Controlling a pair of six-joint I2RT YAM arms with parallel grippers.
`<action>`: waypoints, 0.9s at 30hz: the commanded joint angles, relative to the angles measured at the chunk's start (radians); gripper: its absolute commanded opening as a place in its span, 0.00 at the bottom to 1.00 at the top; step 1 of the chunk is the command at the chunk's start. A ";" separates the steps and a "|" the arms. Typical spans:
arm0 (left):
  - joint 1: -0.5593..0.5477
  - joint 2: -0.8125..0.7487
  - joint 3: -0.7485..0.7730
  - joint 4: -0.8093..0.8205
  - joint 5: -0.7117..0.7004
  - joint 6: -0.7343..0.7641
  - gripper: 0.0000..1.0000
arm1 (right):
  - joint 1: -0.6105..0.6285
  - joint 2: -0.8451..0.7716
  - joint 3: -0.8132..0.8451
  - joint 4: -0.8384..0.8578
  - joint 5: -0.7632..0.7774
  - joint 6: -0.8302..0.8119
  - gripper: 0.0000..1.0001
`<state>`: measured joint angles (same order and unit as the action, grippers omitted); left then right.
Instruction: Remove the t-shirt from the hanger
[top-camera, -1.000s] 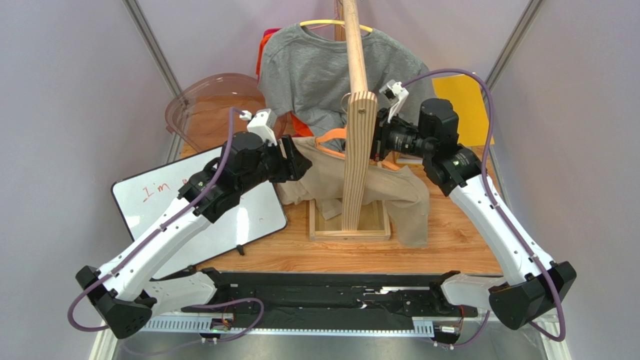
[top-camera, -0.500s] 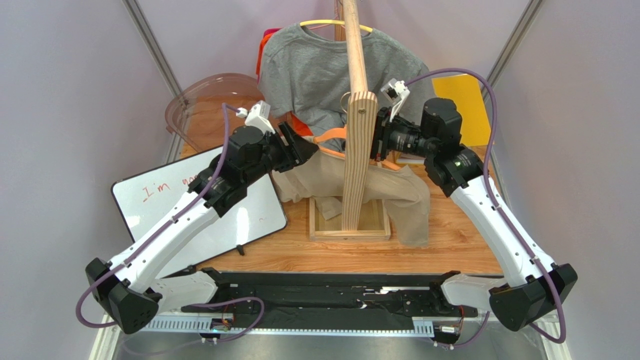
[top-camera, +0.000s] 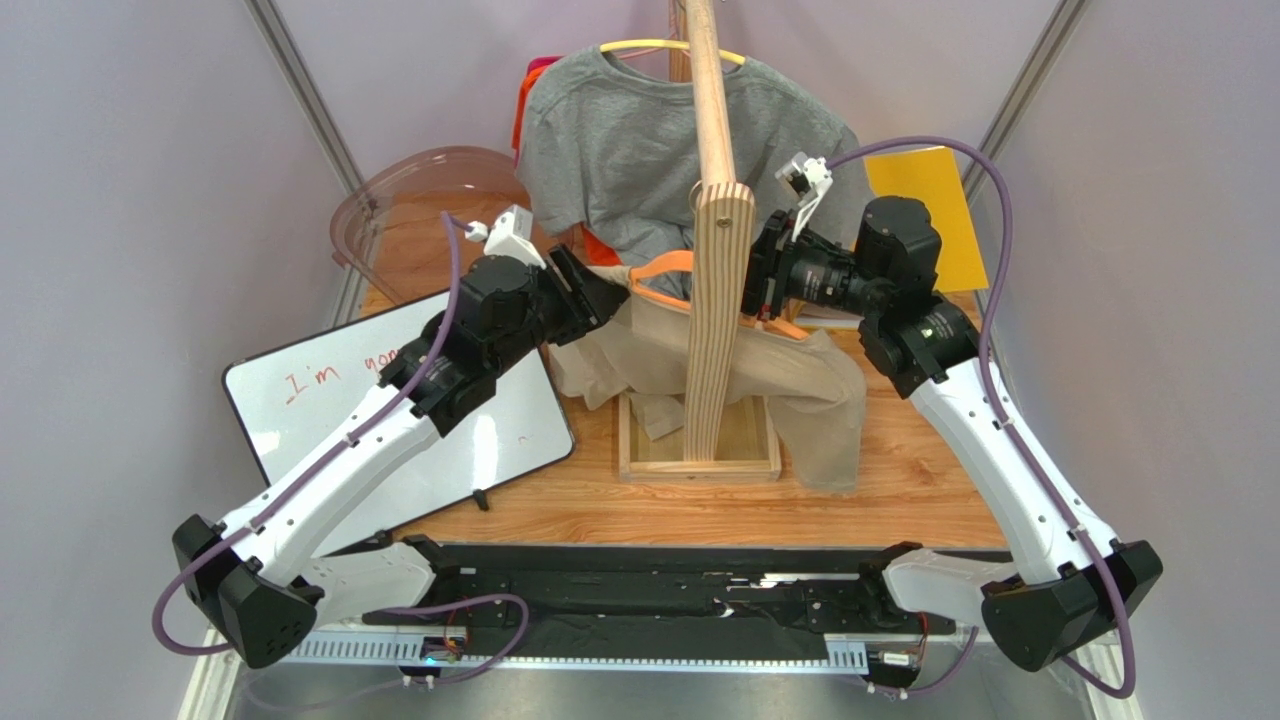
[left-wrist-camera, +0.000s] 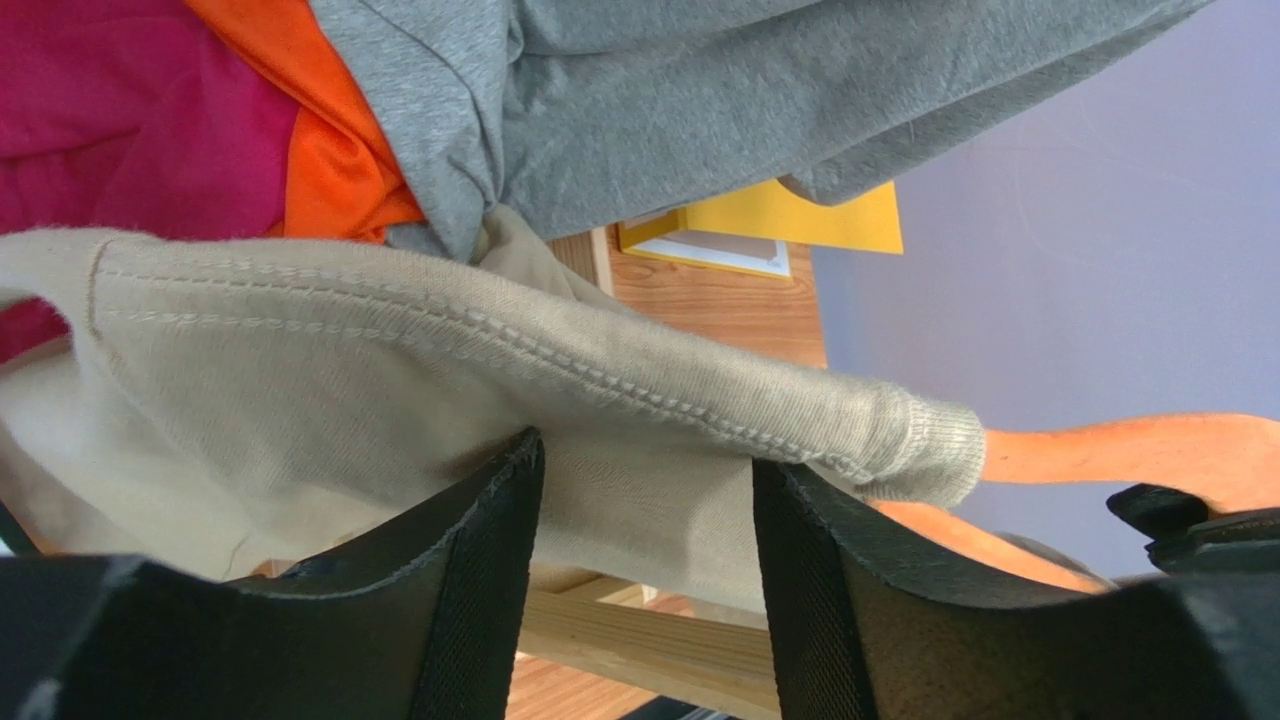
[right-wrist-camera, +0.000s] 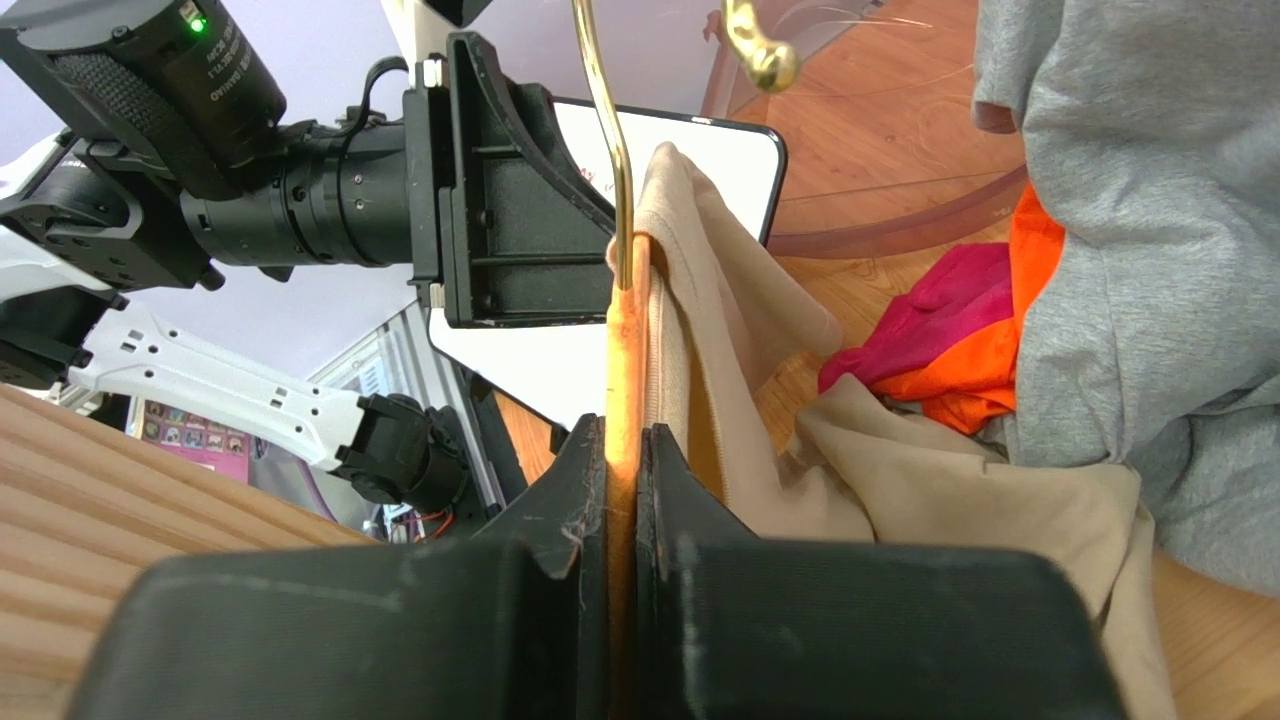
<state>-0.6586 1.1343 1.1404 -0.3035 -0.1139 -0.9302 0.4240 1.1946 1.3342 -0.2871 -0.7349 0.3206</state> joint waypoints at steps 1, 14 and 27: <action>0.004 0.041 0.061 0.020 0.000 0.016 0.62 | 0.001 -0.033 0.005 0.109 -0.072 0.052 0.00; 0.002 0.030 0.059 0.129 0.069 0.126 0.00 | 0.002 -0.033 -0.006 0.080 -0.031 0.015 0.00; -0.052 -0.191 -0.068 0.064 0.141 0.180 0.00 | 0.004 -0.024 0.000 0.037 0.126 -0.023 0.00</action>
<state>-0.7074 0.9283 1.0595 -0.2497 -0.0647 -0.7910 0.4225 1.1931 1.3224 -0.3038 -0.6262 0.2905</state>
